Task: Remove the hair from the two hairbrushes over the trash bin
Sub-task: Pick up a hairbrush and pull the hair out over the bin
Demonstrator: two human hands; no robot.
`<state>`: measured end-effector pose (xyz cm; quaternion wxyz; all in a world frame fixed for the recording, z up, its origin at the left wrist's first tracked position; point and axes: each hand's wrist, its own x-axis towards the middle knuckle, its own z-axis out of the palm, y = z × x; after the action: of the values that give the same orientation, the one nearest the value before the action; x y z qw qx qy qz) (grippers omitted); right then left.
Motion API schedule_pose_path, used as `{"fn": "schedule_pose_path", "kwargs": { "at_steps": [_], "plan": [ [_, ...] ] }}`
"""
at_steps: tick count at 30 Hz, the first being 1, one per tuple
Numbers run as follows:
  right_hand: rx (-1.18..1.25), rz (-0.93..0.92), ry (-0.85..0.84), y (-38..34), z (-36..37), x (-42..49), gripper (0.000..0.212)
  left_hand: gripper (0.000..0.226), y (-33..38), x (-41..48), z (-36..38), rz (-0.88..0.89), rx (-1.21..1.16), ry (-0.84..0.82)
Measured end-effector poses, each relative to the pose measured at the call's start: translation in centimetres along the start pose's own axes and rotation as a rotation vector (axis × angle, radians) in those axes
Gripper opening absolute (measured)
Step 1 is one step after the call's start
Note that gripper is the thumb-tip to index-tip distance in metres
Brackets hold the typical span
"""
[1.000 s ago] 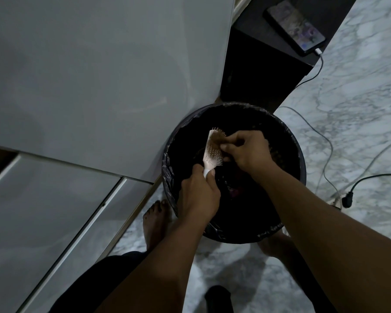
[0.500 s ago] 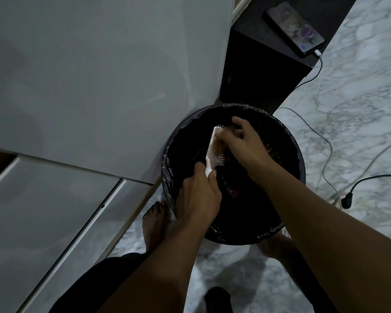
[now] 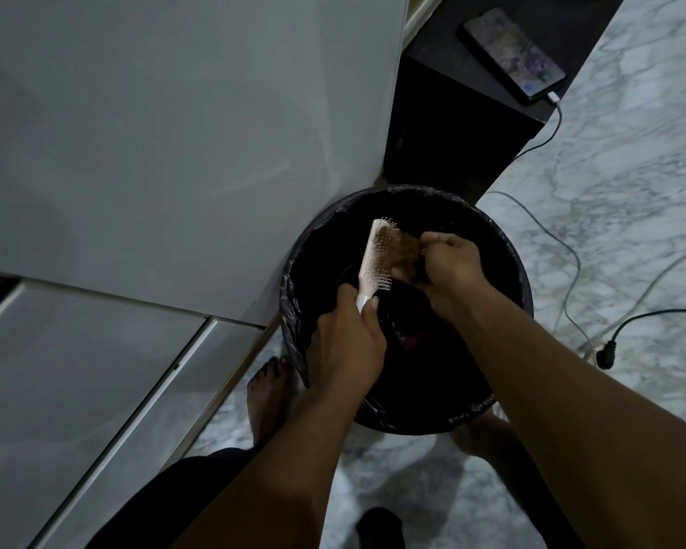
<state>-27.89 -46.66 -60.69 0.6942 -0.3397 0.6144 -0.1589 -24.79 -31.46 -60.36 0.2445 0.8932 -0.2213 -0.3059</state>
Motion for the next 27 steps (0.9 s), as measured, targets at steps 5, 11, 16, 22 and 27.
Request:
{"fn": "schedule_pose_path", "kwargs": {
  "at_steps": [5, 11, 16, 22, 27],
  "plan": [
    [-0.531, -0.393, -0.185, 0.3, -0.2, -0.1, 0.038, 0.022, 0.1, -0.1, 0.0, 0.019, 0.011, -0.004],
    [-0.639, -0.441, -0.132, 0.6, -0.3, 0.7, 0.018, 0.027, -0.2, 0.0, 0.1, 0.012, -0.015, 0.013],
    [-0.241, -0.195, -0.145, 0.3, -0.8, 1.0, 0.01, 0.024, 0.2, 0.1, -0.2, 0.005, -0.021, -0.005],
    [0.042, 0.084, -0.121, -0.1, -0.9, 1.1, 0.02, 0.021, 0.2, 0.1, -0.3, -0.014, 0.017, -0.026],
    [-0.246, -0.027, 0.002, -0.1, -0.6, 1.5, 0.021, 0.025, -0.1, 0.1, 0.0, -0.059, 0.045, -0.044]
  ]
}}
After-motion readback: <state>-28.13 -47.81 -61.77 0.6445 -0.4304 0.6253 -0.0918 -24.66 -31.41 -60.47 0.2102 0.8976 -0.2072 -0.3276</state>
